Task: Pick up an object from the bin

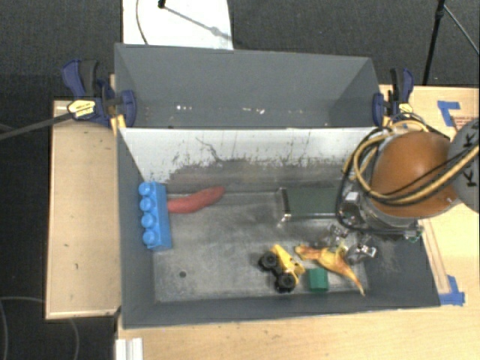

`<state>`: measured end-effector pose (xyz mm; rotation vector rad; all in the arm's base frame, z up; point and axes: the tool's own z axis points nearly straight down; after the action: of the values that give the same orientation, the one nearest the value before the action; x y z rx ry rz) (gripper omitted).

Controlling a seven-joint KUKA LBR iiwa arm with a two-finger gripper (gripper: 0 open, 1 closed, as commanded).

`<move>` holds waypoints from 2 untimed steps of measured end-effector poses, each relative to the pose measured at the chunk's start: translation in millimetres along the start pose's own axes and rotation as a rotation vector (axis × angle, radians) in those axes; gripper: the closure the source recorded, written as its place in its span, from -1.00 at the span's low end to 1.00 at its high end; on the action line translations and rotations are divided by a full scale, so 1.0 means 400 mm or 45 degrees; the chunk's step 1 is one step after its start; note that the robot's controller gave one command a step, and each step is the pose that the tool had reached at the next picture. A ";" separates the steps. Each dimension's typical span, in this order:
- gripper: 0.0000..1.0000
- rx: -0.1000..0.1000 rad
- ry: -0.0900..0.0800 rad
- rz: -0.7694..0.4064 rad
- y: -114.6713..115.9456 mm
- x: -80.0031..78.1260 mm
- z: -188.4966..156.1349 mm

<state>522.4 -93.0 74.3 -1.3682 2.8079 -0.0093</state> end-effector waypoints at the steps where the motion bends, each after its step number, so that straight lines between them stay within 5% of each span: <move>1: 1.00 0.000 0.000 -0.001 0.000 0.000 0.000; 2: 1.00 -0.016 0.014 0.035 -0.051 -0.035 -0.284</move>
Offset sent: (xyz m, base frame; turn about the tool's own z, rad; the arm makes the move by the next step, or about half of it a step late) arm 0.0220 -0.0022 0.1140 0.0205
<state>545.0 -94.9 188.4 -1.3361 2.8405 0.0009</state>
